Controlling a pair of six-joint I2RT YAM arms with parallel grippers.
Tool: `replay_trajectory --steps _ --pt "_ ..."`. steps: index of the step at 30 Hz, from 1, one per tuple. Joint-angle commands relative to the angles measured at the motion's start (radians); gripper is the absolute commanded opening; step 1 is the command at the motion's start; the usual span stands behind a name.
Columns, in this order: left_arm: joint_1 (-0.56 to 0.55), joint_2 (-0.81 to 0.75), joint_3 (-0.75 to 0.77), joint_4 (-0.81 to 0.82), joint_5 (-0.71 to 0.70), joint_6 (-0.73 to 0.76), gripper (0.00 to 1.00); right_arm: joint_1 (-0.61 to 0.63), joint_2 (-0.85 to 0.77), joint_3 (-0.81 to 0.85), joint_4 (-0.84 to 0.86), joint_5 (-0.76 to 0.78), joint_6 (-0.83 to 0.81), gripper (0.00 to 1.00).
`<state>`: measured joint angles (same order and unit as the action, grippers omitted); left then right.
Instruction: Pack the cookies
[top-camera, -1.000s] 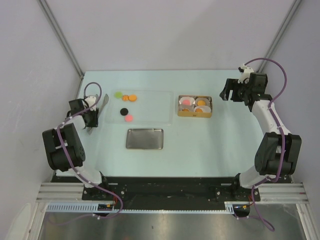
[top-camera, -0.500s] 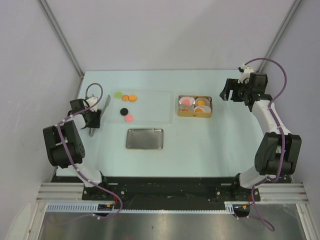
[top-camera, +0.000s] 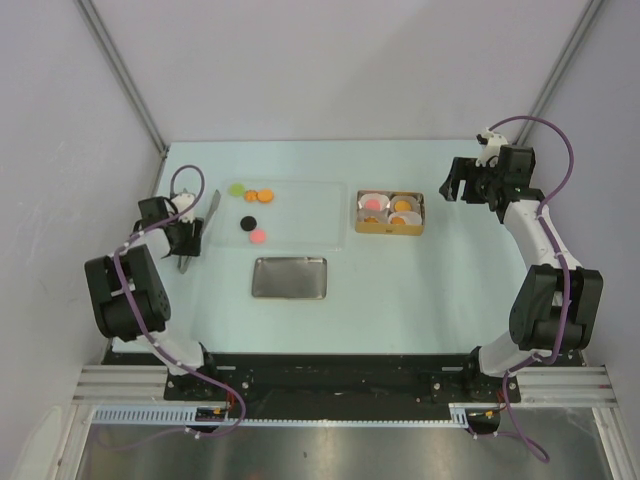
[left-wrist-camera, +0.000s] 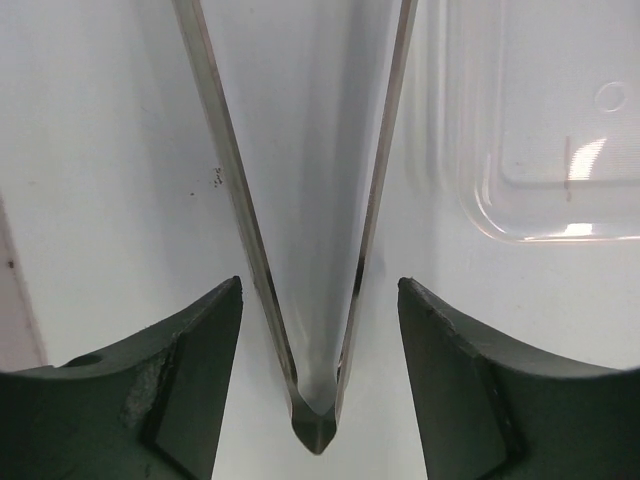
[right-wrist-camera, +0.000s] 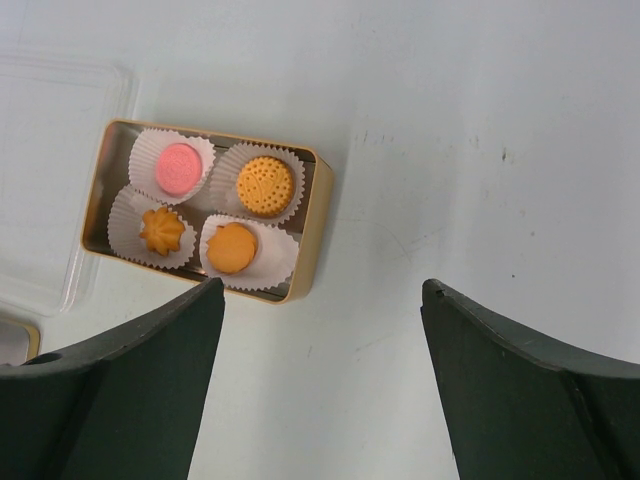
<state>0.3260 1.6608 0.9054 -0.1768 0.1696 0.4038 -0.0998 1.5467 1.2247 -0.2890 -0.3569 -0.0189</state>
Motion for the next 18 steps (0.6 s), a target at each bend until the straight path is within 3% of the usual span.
replay_trajectory --steps 1,7,13,18 --pt "0.007 -0.131 0.033 -0.015 0.053 0.003 0.69 0.009 -0.008 0.004 0.001 -0.005 -0.001 0.85" --pt "0.008 -0.264 0.085 -0.073 0.076 -0.014 0.71 0.025 -0.014 0.004 0.002 0.009 -0.004 0.85" --pt "0.002 -0.387 0.124 -0.228 0.232 0.024 0.72 0.097 -0.057 0.006 -0.012 0.039 -0.044 0.85" --pt "-0.056 -0.487 0.096 -0.400 0.280 0.098 0.73 0.272 -0.097 0.006 -0.056 0.114 -0.107 0.86"
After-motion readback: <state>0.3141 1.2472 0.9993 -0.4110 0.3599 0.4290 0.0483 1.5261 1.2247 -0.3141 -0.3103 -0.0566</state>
